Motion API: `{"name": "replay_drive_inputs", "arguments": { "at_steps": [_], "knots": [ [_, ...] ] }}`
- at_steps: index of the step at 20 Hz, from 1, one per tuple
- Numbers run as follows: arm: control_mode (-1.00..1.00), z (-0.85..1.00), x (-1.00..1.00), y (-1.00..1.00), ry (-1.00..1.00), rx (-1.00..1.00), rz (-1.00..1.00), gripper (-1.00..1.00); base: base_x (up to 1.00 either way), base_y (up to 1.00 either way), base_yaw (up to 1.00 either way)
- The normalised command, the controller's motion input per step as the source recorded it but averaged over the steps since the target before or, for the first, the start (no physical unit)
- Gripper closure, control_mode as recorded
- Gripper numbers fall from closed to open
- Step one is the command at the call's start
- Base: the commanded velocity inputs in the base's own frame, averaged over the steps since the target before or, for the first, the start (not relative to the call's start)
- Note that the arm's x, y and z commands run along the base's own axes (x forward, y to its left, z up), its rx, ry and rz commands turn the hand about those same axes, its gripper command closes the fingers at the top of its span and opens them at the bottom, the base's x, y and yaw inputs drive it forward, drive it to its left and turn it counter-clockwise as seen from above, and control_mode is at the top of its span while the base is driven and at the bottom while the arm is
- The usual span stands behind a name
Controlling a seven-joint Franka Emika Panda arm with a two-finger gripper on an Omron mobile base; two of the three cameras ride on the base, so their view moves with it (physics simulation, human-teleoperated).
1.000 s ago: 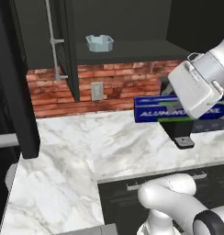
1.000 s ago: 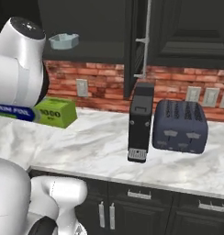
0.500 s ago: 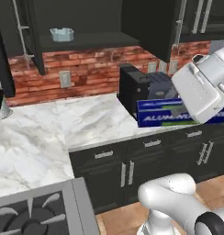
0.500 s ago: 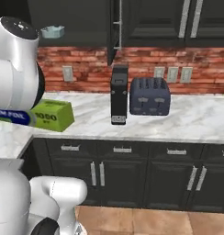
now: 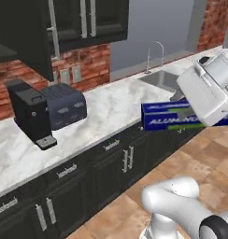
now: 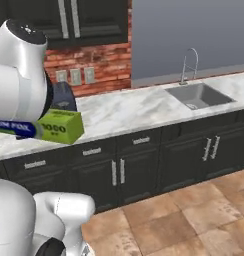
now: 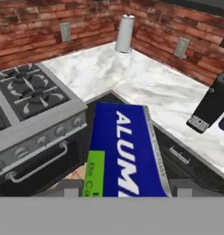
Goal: Retrieve the tupperware and aluminum foil from the cabinet and place them on the dining counter near the plate with sweet potato and lemon wedge to prepare for storing leftovers.
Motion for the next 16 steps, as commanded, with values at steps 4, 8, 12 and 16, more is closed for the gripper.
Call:
{"name": "replay_drive_inputs", "arguments": {
  "at_steps": [4,8,12,16],
  "knots": [
    [1.00,0.00,0.00,0.00,0.00,0.00,0.00,1.00,0.12,-0.93,-0.72],
    [1.00,0.00,0.00,0.00,0.00,0.00,0.00,1.00,0.24,-0.79,-0.71],
    [1.00,0.00,0.00,0.00,0.00,0.00,0.00,1.00,0.34,-0.62,-0.71],
    [1.00,0.00,0.00,0.00,0.00,0.00,0.00,1.00,0.32,-0.50,-0.73]
  ]
}}
